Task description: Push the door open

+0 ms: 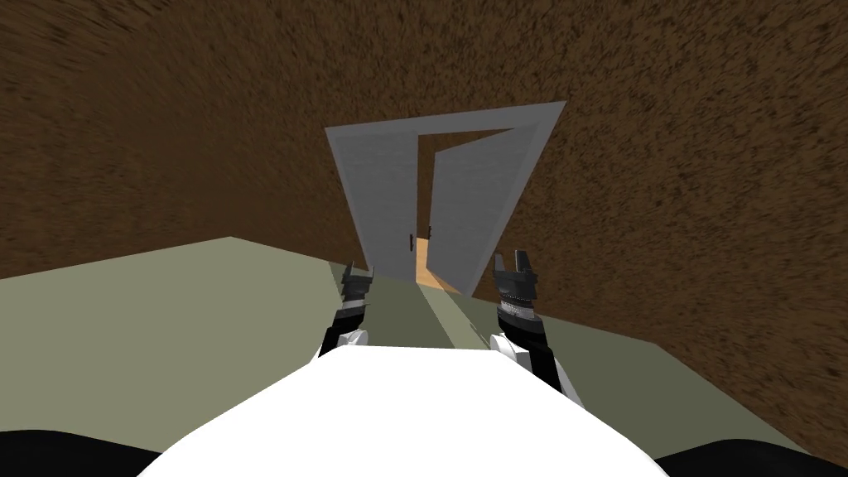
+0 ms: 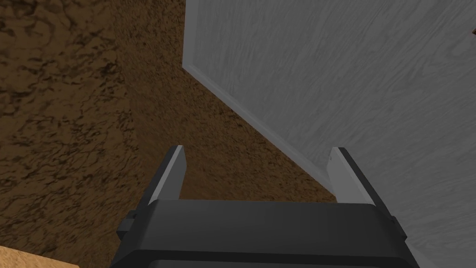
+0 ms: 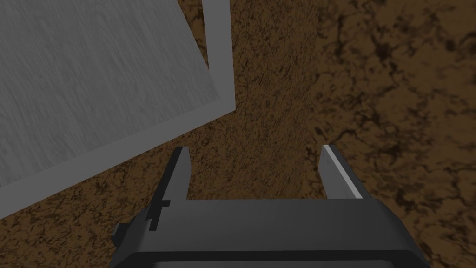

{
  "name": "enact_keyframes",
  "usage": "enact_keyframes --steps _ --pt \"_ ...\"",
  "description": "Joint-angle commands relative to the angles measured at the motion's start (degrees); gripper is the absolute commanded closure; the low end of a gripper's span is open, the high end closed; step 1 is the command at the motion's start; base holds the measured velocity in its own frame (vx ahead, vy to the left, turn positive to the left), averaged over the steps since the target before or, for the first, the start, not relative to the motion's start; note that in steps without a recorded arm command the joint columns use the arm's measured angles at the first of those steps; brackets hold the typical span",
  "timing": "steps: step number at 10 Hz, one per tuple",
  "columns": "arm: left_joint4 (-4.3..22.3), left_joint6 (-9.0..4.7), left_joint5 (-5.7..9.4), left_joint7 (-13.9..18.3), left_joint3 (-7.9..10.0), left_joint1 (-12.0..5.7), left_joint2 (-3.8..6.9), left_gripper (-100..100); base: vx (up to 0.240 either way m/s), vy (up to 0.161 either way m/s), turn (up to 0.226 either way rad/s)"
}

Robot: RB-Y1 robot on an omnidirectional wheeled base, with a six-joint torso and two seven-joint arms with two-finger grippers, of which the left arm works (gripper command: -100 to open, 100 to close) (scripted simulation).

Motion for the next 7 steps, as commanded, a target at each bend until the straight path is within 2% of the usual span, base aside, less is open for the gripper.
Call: enact_keyframes --steps 1,7 --pt "2.32 -0.69 0.88 1.49 -0.01 -0.98 0.35 -100 0.077 0.039 -0.113" --pt "10.12 -2.71 4.43 7.07 -0.18 -4.08 1.35 -100 0.091 0.048 -0.14"
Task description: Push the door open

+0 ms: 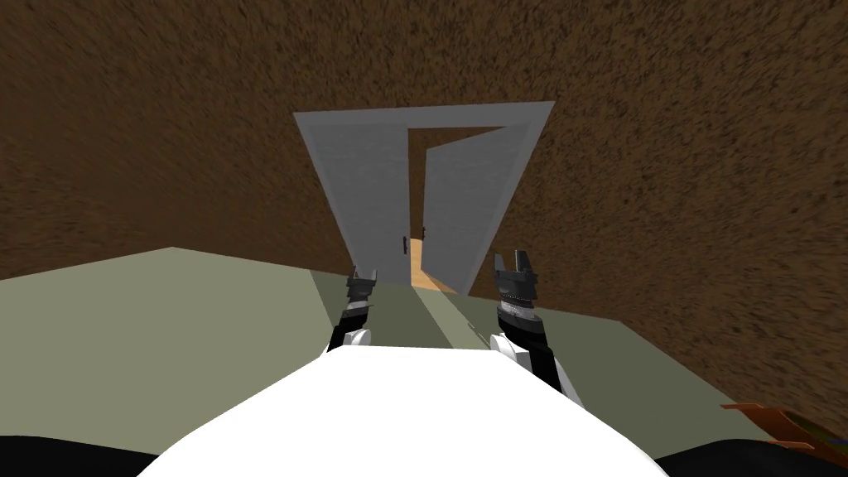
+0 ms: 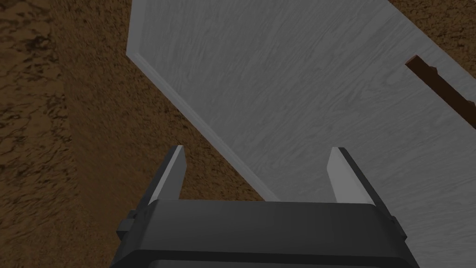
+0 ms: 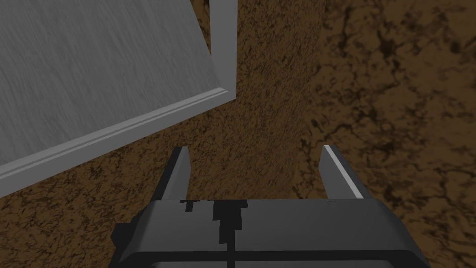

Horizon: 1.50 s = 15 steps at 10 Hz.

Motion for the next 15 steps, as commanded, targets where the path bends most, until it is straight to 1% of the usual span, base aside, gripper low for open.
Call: enact_keyframes --steps 1,4,9,15 --pt "1.91 -0.36 1.08 1.72 0.01 -0.76 0.3 -100 0.084 0.062 -0.14" --pt "6.01 -1.42 2.94 4.66 -0.08 -2.39 0.66 -100 0.088 0.055 -0.155" --pt "13.03 -3.24 6.13 9.69 -0.23 -5.17 0.95 -100 0.081 0.063 -0.156" --pt "21.42 -5.41 9.93 15.69 -0.42 -8.5 0.89 -100 0.074 0.073 -0.148"
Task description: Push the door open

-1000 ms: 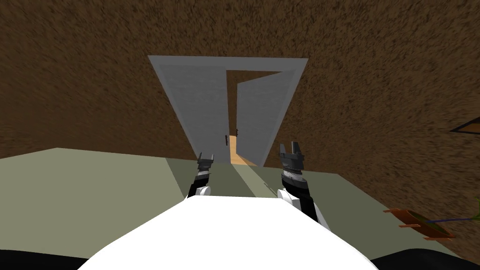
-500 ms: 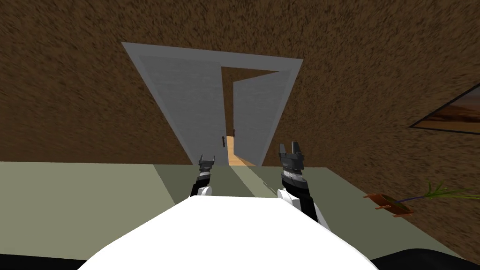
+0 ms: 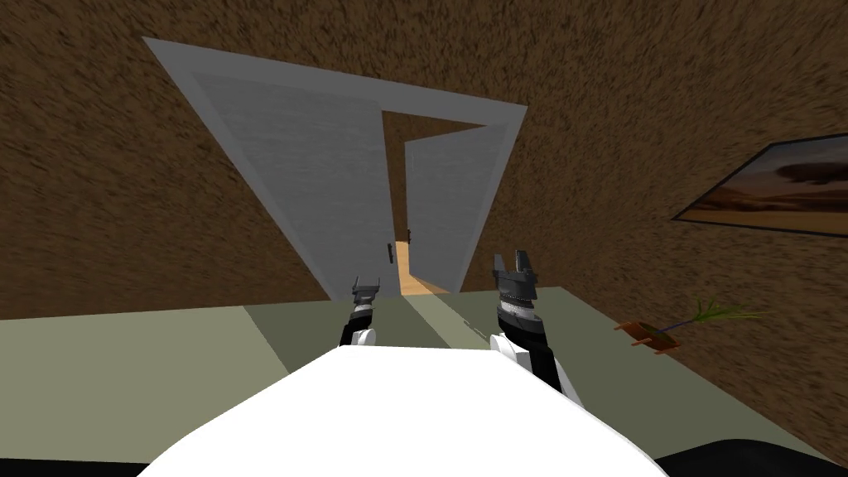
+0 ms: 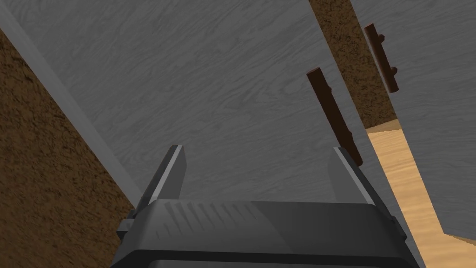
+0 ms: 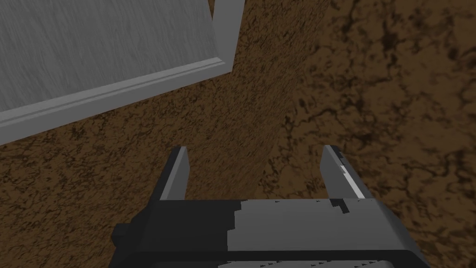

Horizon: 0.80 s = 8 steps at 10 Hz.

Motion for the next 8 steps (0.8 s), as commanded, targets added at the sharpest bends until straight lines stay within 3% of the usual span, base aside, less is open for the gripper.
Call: enact_keyframes --steps 1,8 --pt "1.8 -0.45 0.98 1.5 -0.14 -0.61 -0.27 -100 0.071 0.077 -0.152" --pt "11.04 -2.85 5.17 8.12 -0.34 -4.27 -0.9 -100 0.068 0.077 -0.145"
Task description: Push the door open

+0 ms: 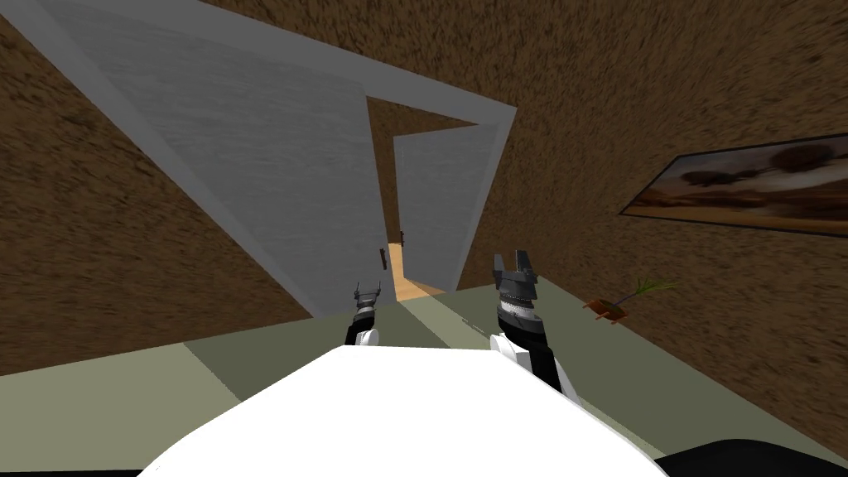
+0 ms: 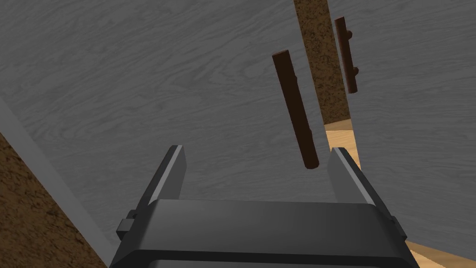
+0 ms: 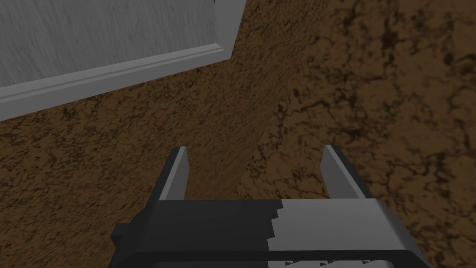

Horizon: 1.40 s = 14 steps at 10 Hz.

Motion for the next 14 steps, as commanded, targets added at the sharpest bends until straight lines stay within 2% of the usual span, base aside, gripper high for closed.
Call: enact_keyframes --steps 1,11,14 --pt "2.22 -0.69 0.91 1.56 -0.12 -0.82 -0.3 -100 0.055 0.09 -0.153" --pt "13.12 -3.52 5.85 9.36 -0.36 -5.14 -1.99 -100 0.058 0.077 -0.118" --pt "17.19 -4.57 7.7 12.28 -0.45 -6.75 -2.94 -100 0.07 0.104 -0.136"
